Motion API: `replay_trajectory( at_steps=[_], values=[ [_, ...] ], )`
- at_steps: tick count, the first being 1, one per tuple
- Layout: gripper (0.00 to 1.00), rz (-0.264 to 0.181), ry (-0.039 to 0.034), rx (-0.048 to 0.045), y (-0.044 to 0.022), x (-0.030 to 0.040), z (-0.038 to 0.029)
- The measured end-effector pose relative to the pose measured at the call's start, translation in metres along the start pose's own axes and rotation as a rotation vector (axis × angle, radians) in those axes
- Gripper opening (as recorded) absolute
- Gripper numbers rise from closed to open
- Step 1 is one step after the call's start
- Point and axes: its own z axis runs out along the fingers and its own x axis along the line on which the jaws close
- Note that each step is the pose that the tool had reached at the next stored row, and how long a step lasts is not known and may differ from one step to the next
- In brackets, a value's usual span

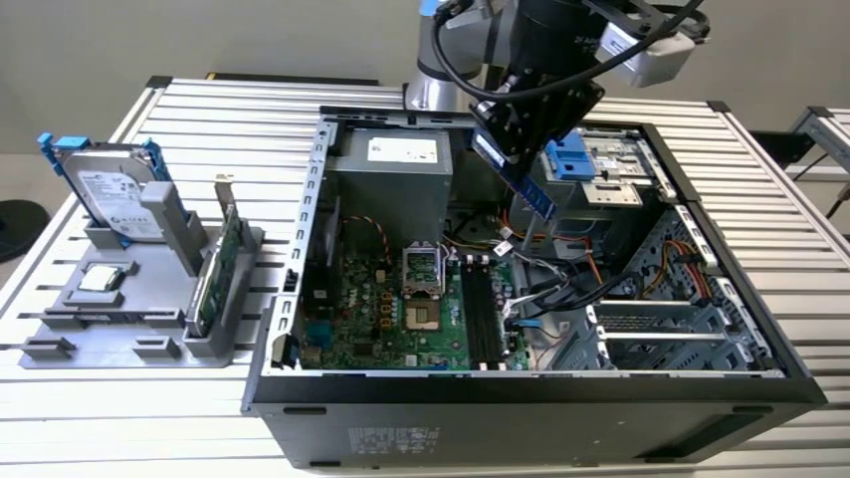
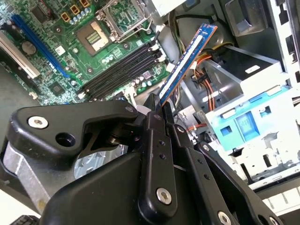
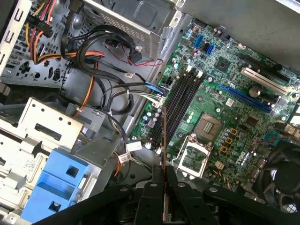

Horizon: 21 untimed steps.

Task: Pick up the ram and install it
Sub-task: 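Insert the ram into the slot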

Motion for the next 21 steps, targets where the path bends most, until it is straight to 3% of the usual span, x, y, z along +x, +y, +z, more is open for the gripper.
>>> replay_trajectory(
  at_steps=[21],
  values=[
    [0.00,0.117,0.0029,0.0017,0.0000,0.0000,0.0008]
  ],
)
